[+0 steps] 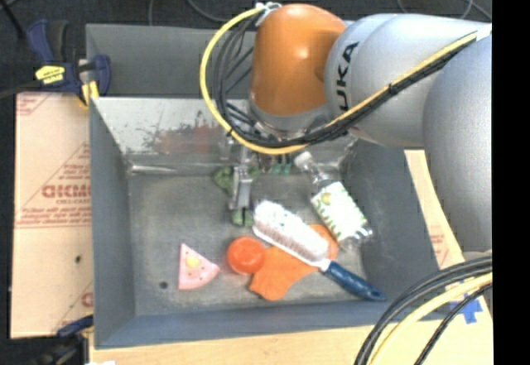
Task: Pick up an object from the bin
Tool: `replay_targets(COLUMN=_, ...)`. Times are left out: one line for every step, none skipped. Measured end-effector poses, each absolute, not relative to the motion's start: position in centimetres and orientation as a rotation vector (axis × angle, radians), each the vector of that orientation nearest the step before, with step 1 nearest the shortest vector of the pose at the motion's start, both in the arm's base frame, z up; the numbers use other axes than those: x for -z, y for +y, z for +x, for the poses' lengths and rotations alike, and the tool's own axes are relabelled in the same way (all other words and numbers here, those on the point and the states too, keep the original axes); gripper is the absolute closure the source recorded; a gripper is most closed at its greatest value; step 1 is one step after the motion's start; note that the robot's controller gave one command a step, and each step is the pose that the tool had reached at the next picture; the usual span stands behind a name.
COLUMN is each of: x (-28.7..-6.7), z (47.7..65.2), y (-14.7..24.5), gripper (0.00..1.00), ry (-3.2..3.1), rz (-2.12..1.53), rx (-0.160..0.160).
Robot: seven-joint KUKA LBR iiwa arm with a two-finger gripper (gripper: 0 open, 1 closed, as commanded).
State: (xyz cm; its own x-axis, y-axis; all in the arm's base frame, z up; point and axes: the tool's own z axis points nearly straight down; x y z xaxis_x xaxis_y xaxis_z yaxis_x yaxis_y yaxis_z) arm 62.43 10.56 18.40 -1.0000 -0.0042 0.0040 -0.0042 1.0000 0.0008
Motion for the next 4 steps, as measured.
replay_targets(x=-18.9, z=62.6, y=10.5, gripper=0.00, ry=-3.146, rz=0.003, rx=0.002)
replay_targets(x=-16.7, z=63.7, y=8.6, gripper=0.00, ry=-3.135, rz=-0.263, rx=0.005)
replay_targets(x=-14.7, z=61.8, y=2.6, gripper=0.00, ry=-3.130, rz=-0.334, rx=0.002)
replay_targets(x=-13.5, z=65.2, y=6.2, gripper=0.00, ry=-3.129, rz=-0.386, rx=0.009)
